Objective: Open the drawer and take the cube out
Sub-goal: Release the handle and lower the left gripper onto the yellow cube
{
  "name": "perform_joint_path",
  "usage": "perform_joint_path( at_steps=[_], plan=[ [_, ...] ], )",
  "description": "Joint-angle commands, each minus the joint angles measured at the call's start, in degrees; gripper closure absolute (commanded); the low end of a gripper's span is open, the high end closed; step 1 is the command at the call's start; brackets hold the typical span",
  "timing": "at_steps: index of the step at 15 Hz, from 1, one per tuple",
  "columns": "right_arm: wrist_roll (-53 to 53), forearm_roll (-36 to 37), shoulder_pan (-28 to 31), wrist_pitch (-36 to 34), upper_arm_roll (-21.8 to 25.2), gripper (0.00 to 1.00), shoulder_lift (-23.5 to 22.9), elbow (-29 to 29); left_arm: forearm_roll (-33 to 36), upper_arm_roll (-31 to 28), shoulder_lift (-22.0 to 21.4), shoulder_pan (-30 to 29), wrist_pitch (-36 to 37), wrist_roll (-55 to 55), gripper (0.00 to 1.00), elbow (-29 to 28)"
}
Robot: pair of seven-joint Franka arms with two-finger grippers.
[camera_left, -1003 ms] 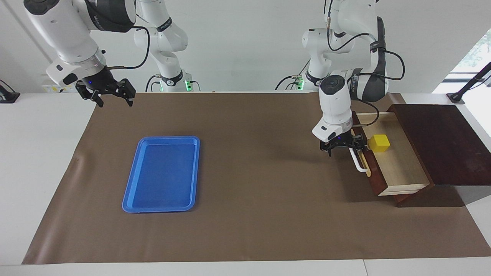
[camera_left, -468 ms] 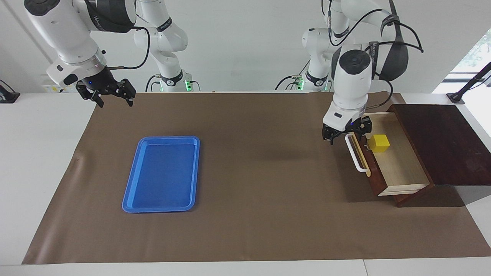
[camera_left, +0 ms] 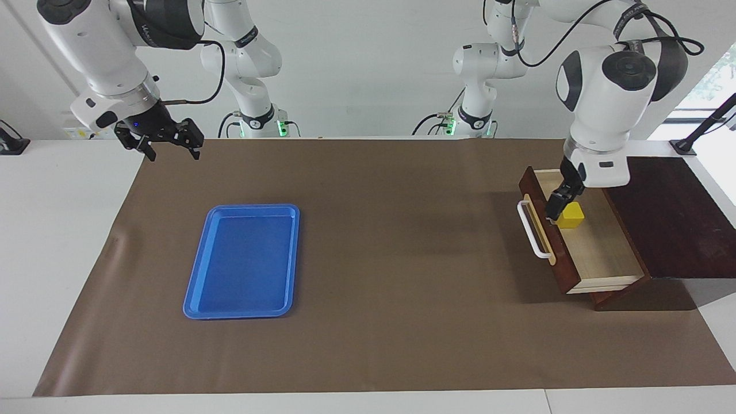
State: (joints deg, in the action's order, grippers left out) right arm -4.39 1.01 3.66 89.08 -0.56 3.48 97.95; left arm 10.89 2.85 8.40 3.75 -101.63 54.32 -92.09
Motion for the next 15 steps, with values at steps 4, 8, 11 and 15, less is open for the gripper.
perform_joint_path(
  at_steps=[4,8,11,15],
  plan=[
    [-1.41,-0.13,0.73,-0.75,-0.32,0.00,1.53,1.46,-1.40,0.40,-3.56,-5.41,-8.30,26.16,0.00,-9.05],
    [-2.03,-0.04,0.73,-1.02,-0.32,0.00,1.53,1.46,-1.40,0.49,-7.17,-8.84,-15.53,32.96,0.00,-19.61],
    [-4.14,-0.04,0.82,-2.25,-0.32,0.00,1.53,1.37,-1.66,0.57,-7.26,-10.08,-15.71,32.61,0.00,-21.46],
    [-3.96,0.05,0.82,-1.81,-0.24,0.00,1.44,1.11,-3.24,0.57,-7.35,-10.16,-15.88,32.87,0.00,-22.26]
  ],
)
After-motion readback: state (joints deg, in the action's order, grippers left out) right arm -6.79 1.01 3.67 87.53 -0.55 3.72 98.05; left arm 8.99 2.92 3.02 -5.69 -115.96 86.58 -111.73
